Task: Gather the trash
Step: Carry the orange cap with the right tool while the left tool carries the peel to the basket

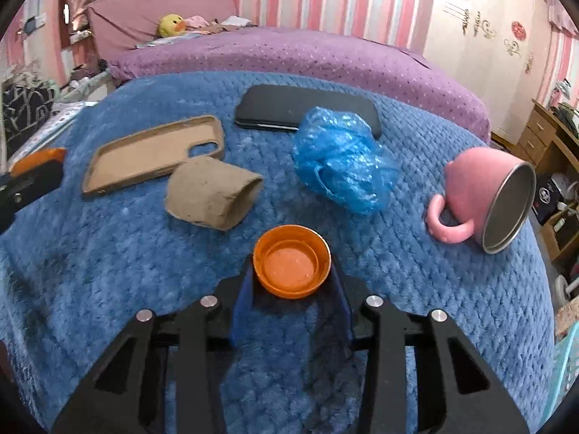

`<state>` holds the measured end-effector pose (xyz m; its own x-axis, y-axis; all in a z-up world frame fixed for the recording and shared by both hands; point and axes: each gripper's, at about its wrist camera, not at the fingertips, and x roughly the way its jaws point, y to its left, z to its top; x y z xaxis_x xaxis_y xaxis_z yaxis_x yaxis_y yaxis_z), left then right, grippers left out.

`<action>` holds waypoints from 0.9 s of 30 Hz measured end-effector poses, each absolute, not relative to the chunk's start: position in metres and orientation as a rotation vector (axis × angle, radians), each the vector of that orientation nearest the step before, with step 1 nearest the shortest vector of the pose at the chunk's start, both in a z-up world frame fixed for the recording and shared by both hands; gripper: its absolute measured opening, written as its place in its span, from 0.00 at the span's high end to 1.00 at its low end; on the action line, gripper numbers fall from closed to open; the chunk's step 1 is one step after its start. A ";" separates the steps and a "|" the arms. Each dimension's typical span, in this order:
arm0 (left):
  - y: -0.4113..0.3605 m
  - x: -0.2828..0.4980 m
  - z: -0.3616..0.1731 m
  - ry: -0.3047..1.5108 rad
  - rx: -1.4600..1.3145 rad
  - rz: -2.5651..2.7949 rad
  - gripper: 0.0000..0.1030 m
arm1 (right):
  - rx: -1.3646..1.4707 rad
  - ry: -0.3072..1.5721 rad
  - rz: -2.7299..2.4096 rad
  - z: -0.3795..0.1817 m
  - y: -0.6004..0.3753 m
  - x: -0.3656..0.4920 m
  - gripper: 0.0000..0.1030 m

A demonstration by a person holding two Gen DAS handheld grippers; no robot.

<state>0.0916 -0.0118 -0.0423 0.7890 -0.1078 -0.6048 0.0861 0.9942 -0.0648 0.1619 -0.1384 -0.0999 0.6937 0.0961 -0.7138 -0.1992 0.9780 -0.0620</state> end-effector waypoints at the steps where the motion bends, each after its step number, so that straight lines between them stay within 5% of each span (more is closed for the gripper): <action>1: -0.013 0.091 -0.042 0.653 -0.034 -0.107 0.80 | -0.140 0.779 0.164 -0.097 -0.141 0.156 0.62; 27: -0.142 0.044 0.003 0.526 0.045 -0.308 0.80 | -0.004 0.564 -0.119 -0.013 -0.350 0.028 0.62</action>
